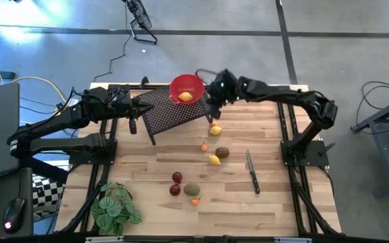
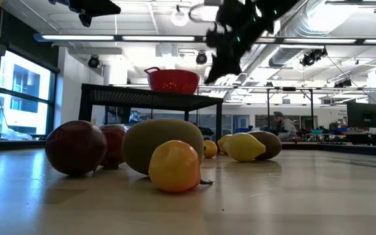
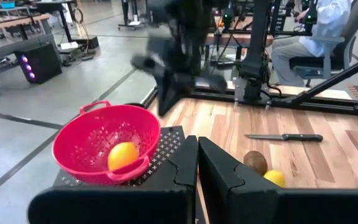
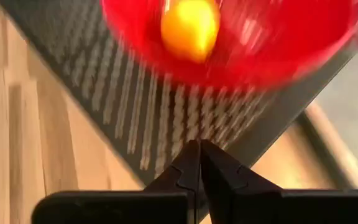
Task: Pick & Place Fruit
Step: Put the top kiwi into the red strainer bowl on the shelf
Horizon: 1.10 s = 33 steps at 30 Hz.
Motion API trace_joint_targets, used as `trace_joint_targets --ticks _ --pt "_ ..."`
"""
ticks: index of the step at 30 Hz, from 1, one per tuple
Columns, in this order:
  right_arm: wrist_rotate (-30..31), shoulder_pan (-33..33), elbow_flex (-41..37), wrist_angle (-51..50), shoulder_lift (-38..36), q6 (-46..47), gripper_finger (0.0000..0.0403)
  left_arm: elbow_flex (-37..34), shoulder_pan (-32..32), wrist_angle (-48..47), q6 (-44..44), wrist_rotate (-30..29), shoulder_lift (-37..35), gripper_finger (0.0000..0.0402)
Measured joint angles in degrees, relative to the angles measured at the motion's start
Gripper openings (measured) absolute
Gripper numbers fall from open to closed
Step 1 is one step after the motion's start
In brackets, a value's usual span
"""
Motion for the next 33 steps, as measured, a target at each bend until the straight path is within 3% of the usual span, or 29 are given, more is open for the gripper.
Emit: trace_joint_targets --ticks 10,16,21,33 --pt "1.74 2.04 -22.84 13.76 -15.05 9.25 0.0003 0.00 0.00 0.00 0.95 -0.02 0.00 0.0009" --pt "1.27 2.35 -32.31 14.21 -25.78 10.78 0.0003 0.00 0.00 0.00 2.58 -0.03 0.00 0.0009" --pt "-0.13 2.89 -37.13 14.22 -29.65 10.71 0.0002 0.00 0.02 0.00 2.58 -0.04 0.00 0.0009" --pt "0.15 3.04 -40.60 16.13 -29.31 10.35 0.0002 0.00 0.01 0.02 2.50 -0.22 0.00 0.0009"
